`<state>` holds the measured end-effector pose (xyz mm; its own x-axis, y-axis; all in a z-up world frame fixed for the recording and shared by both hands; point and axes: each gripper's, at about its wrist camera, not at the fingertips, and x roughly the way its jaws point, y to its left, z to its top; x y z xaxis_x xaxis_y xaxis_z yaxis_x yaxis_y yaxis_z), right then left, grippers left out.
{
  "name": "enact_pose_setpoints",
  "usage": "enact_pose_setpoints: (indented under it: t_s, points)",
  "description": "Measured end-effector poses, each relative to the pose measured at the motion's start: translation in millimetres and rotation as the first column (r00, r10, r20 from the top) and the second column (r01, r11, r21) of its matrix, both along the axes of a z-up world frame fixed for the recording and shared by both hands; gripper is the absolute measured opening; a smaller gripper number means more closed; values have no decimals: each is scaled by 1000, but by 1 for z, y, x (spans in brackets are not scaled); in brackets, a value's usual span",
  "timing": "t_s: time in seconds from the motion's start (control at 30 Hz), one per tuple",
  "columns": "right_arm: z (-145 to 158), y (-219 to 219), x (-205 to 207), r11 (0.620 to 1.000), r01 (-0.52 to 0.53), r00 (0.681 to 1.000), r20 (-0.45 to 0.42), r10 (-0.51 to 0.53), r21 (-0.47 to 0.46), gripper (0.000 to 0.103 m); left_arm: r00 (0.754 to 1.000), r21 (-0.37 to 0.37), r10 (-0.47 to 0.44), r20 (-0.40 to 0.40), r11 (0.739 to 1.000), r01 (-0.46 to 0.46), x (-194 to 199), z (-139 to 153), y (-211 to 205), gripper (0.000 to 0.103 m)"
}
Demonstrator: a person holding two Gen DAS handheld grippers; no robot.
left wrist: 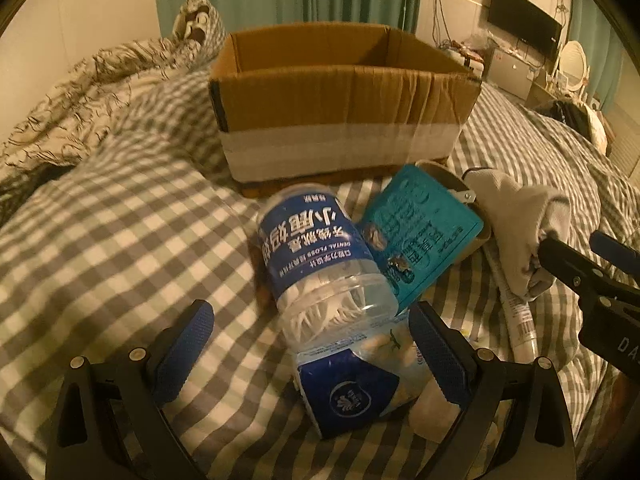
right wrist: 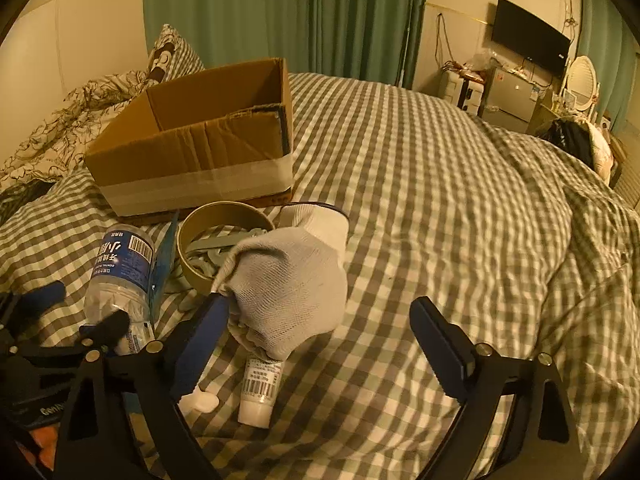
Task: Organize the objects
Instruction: 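Grasp the clear floss-pick jar with the left tool while the right tool grasps the grey sock, then carry the jar and sock into the cardboard box and open both tools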
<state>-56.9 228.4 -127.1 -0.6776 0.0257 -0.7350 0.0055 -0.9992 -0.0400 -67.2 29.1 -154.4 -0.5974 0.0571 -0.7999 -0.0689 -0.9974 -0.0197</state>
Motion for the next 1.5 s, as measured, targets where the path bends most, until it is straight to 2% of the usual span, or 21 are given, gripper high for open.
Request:
enact_pose_setpoints:
  t_s: [0.17, 0.27, 0.3, 0.33, 0.37, 0.43, 0.47, 0.6, 0.87, 1.0, 1.13, 1.37, 1.5]
  points:
    - [-9, -8, -8, 999, -31, 999, 35, 32, -15, 74, 1000, 26, 7, 17, 1000, -8, -7, 0, -3, 100]
    - [-10, -13, -8, 998, -56, 998, 35, 56, -18, 59, 1000, 28, 8, 20, 1000, -8, -15, 1, 0, 100]
    - [-10, -14, -7, 998, -61, 998, 33, 62, -23, 50, 1000, 29, 8, 19, 1000, -8, -17, 1, 2, 100]
    - [-10, -15, -7, 998, -65, 997, 31, 65, -25, 48, 1000, 27, 8, 20, 1000, -9, -20, -1, 2, 100]
    - [-9, -16, -6, 998, -66, 997, 29, 66, -17, 47, 1000, 22, 7, 26, 1000, -8, -22, -3, 3, 97]
    - [-8, -18, -4, 998, -67, 997, 24, 67, -3, 42, 999, 30, -12, 50, 1000, 11, -25, -8, 3, 76]
    - [-7, -17, -3, 998, -65, 998, 20, 65, -2, 39, 998, 51, -26, 62, 998, 23, -25, -9, 2, 72]
    - [-2, -15, 0, 998, -59, 998, 8, 59, -2, 31, 998, 36, -30, 47, 999, 29, -20, -6, 0, 71]
    - [38, -17, 21, 998, -58, 995, -84, 59, 8, 26, 999, 24, -29, -13, 999, 30, -2, 30, -8, 69]
    - [68, -23, 31, 997, -72, 986, -149, 72, 10, 25, 998, 52, -27, -64, 998, 30, 4, 61, -13, 68]
    - [108, -30, 39, 995, -98, 967, -235, 98, 12, 25, 988, 81, -38, -148, 995, 50, 2, 100, -19, 67]
    - [157, -45, 18, 988, -153, 937, -316, 151, 20, 25, 964, 122, -30, -265, 991, 64, -29, 162, -30, 67]
    - [179, -52, -12, 981, -193, 923, -338, 184, 9, 25, 956, 101, -18, -291, 994, 50, -64, 185, -34, 67]
